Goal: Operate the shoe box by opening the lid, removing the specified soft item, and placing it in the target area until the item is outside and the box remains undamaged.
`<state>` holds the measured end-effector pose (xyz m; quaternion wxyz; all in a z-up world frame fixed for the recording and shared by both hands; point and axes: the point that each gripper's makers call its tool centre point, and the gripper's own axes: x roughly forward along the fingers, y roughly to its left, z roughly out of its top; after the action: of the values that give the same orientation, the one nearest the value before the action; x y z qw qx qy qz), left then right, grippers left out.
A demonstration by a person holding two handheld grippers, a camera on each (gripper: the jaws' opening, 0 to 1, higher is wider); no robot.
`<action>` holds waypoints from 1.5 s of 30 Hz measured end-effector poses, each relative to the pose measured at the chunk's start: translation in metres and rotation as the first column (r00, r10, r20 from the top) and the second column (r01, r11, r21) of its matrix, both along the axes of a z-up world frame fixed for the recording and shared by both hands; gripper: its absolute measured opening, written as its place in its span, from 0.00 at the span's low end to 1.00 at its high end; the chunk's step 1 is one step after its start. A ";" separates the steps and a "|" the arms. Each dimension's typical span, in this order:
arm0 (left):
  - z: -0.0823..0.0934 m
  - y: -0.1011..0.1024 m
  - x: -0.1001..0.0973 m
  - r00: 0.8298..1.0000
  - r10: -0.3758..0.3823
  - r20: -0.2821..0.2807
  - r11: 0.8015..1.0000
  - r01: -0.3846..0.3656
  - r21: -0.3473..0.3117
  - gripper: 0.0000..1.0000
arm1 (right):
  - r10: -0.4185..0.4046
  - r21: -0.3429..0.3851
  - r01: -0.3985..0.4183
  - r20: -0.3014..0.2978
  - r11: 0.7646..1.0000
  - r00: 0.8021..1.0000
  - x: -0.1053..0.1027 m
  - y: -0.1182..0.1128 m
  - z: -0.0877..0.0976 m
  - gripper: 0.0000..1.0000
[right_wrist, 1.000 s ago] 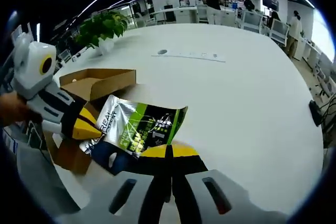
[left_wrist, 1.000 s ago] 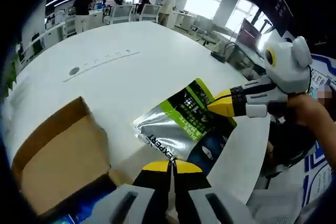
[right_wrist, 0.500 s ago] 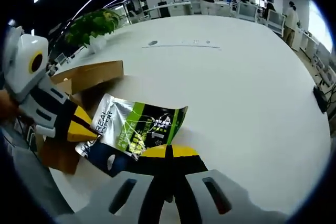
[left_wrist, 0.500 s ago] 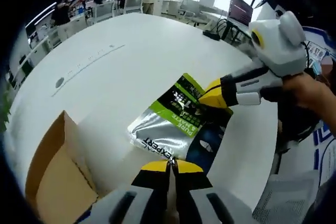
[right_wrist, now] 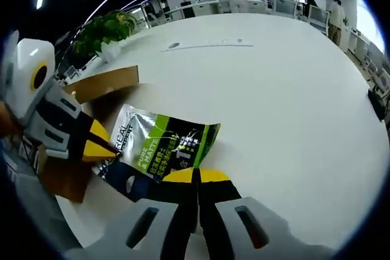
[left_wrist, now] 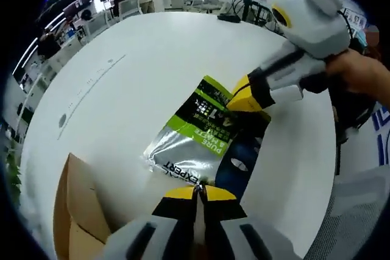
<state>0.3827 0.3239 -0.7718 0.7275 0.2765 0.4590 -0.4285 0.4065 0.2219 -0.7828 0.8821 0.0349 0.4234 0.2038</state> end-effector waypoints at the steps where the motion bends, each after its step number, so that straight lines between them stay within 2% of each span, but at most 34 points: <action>1: -0.001 0.000 0.000 1.000 -0.006 0.004 1.000 0.006 0.004 0.03 | -0.001 0.002 0.001 -0.001 1.000 1.000 0.000 0.000 0.000 0.00; 8: -0.011 0.008 -0.002 0.995 -0.087 0.041 0.992 0.083 0.091 0.04 | -0.003 0.017 0.003 0.002 1.000 1.000 0.003 0.003 -0.003 0.00; 10: -0.009 0.008 0.002 0.990 -0.117 0.075 0.988 0.108 0.109 0.04 | 0.002 0.018 -0.002 0.005 1.000 1.000 0.006 0.004 -0.003 0.00; 13: -0.008 0.010 0.004 0.985 -0.141 0.097 0.983 0.127 0.135 0.05 | 0.000 0.028 0.000 0.004 1.000 1.000 0.009 0.006 -0.003 0.00; 18: -0.007 0.012 0.007 0.978 -0.173 0.120 0.974 0.152 0.169 0.05 | -0.001 0.029 0.001 0.014 1.000 1.000 0.012 0.007 -0.003 0.00; 22: -0.006 0.013 0.007 0.978 -0.174 0.119 0.973 0.152 0.175 0.06 | 0.004 0.023 -0.004 0.020 1.000 1.000 0.014 0.007 -0.004 0.01; 27: -0.006 0.016 0.007 0.978 -0.173 0.118 0.971 0.150 0.185 0.10 | -0.005 0.025 0.005 0.016 1.000 1.000 0.014 0.005 -0.004 0.03; 30: -0.002 0.019 0.007 0.970 -0.201 0.139 0.964 0.170 0.207 0.13 | -0.008 0.018 0.007 0.020 1.000 1.000 0.014 0.005 -0.003 0.03; 37: 0.014 0.016 0.004 0.970 -0.189 0.153 0.970 0.161 0.180 0.18 | -0.006 0.010 0.005 0.031 1.000 1.000 0.015 0.006 -0.001 0.11; 40: 0.020 0.017 0.002 0.971 -0.179 0.156 0.974 0.153 0.165 0.19 | -0.001 -0.024 0.003 0.051 1.000 0.999 0.016 0.003 0.004 0.16; 45: 0.031 0.015 -0.004 0.979 -0.139 0.152 0.987 0.125 0.101 0.22 | 0.010 -0.041 -0.008 0.072 0.999 0.997 0.014 0.000 0.016 0.23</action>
<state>0.3791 0.3392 -0.7409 0.7182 0.3723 0.3994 -0.4314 0.4209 0.2219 -0.7666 0.8963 0.0078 0.3955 0.2003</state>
